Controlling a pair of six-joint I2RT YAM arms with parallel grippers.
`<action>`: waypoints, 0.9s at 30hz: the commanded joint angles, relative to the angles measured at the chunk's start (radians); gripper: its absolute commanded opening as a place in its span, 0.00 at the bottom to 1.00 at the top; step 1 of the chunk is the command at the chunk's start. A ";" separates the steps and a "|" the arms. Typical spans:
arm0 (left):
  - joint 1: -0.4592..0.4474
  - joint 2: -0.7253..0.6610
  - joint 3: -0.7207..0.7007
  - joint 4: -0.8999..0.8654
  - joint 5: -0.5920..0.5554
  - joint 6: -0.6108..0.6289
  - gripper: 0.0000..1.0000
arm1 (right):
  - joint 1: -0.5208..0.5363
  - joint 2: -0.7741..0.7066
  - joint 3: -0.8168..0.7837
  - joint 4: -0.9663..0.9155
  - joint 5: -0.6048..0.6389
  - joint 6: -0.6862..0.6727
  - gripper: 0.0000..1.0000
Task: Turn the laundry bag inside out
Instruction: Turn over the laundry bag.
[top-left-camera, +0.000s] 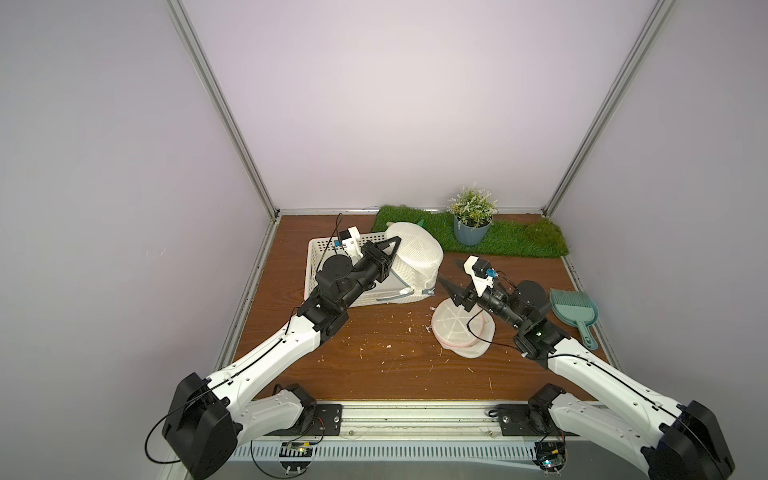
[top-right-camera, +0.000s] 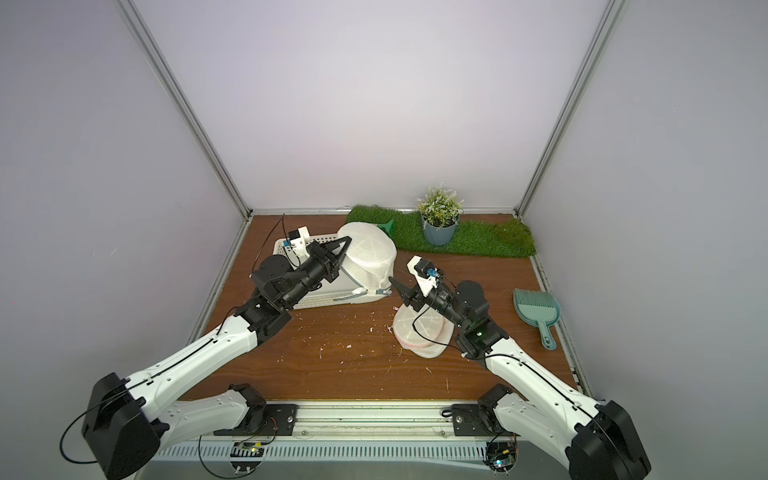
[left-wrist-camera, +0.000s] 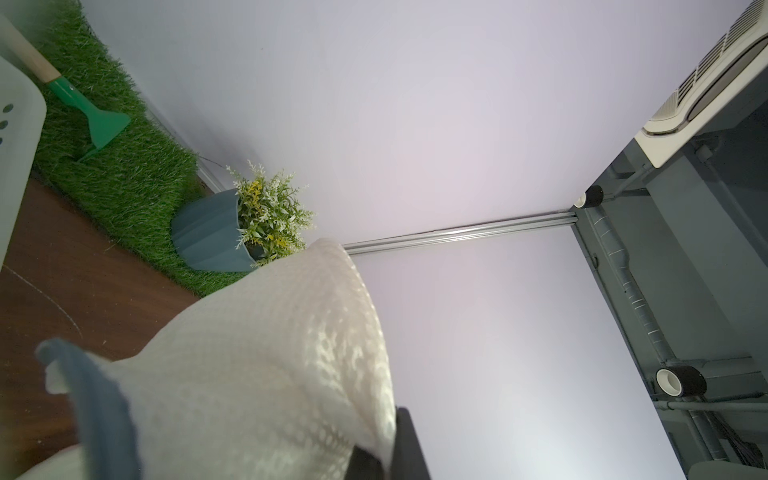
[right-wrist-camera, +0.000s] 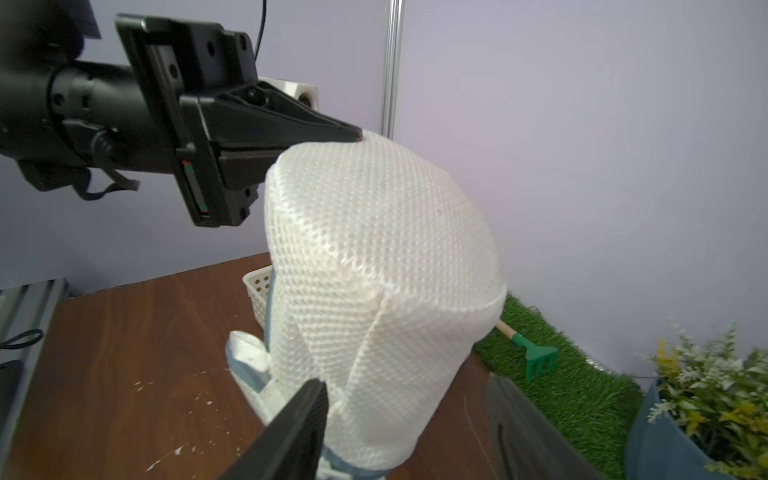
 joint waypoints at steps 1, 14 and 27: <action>-0.008 -0.013 0.032 -0.045 0.042 -0.040 0.01 | 0.013 0.021 0.066 0.077 0.066 -0.145 0.67; -0.009 -0.039 0.063 -0.155 0.055 -0.072 0.01 | 0.065 0.058 0.071 0.216 -0.057 -0.410 0.48; -0.009 -0.065 0.054 -0.219 0.070 -0.095 0.01 | 0.073 0.090 0.048 0.195 -0.015 -0.661 0.46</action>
